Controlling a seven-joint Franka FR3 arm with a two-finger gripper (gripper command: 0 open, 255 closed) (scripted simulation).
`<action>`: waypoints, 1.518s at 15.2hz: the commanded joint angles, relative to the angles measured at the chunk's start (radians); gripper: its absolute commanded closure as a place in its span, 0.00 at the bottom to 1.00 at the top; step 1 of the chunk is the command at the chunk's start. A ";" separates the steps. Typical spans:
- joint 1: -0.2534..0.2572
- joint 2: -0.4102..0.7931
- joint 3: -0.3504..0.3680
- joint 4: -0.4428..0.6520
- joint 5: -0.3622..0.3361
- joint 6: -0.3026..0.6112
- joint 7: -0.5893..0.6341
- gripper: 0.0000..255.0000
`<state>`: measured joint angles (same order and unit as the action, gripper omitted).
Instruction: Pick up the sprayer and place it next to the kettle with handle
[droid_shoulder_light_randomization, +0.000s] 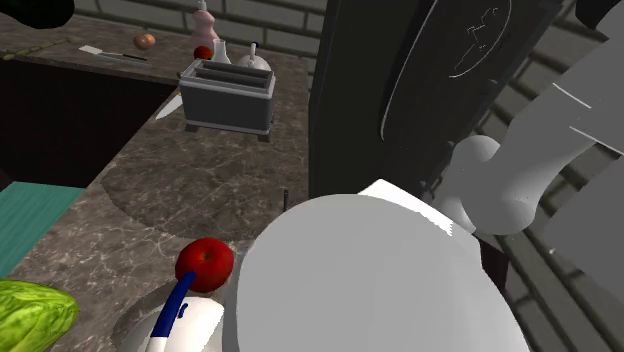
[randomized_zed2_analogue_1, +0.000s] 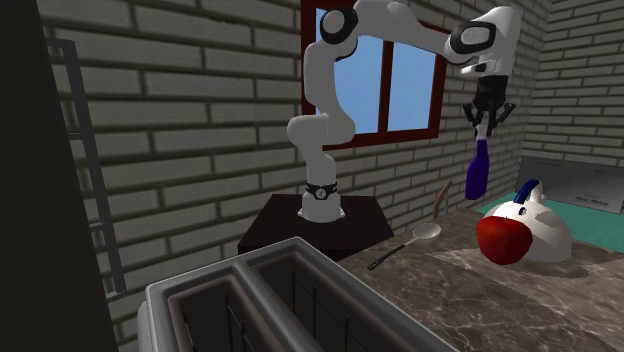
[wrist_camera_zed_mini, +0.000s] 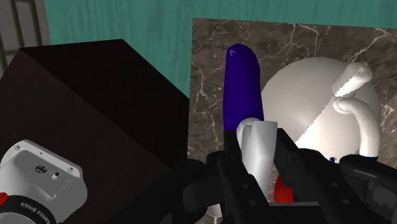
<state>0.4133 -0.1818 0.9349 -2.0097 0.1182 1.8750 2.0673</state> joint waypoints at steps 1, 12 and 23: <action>0.000 0.007 0.006 -0.020 -0.004 0.026 0.005 1.00; -0.006 0.071 0.041 -0.126 -0.051 0.173 0.046 1.00; -0.006 0.071 0.041 -0.126 -0.051 0.173 0.046 0.00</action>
<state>0.4077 -0.1108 0.9756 -2.1358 0.0667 2.0481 2.1136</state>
